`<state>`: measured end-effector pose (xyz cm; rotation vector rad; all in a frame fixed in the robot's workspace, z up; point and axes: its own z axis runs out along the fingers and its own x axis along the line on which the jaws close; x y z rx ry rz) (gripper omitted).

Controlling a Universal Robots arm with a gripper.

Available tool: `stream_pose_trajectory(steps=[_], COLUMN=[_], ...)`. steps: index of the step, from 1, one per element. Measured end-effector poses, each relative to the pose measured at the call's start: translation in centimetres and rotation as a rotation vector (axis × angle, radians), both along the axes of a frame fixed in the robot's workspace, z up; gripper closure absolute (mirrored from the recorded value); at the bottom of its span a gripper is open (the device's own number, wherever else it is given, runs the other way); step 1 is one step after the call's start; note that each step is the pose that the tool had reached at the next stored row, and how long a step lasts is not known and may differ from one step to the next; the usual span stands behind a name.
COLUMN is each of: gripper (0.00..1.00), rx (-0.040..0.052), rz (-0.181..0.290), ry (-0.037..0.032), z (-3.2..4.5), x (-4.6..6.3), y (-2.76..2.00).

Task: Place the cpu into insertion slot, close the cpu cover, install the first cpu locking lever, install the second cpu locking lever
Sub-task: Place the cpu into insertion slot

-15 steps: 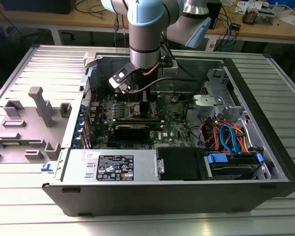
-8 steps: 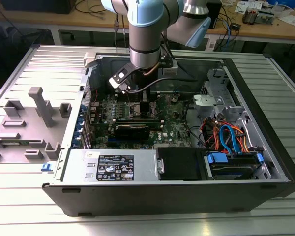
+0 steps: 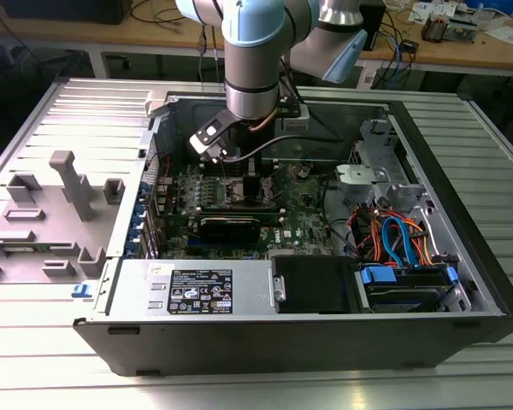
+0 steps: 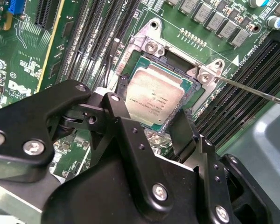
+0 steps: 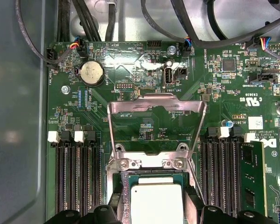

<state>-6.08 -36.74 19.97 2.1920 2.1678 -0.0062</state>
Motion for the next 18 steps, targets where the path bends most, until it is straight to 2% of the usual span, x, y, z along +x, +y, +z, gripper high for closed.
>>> stream_pose_trajectory(steps=[9, 18], gripper=[0.38, 0.38], rx=[0.0018, 0.0026], rz=[0.000, -0.005], ry=[0.0000, -0.0003], z=[-0.17, -0.25], x=[0.04, 0.05], y=[0.28, 0.32])
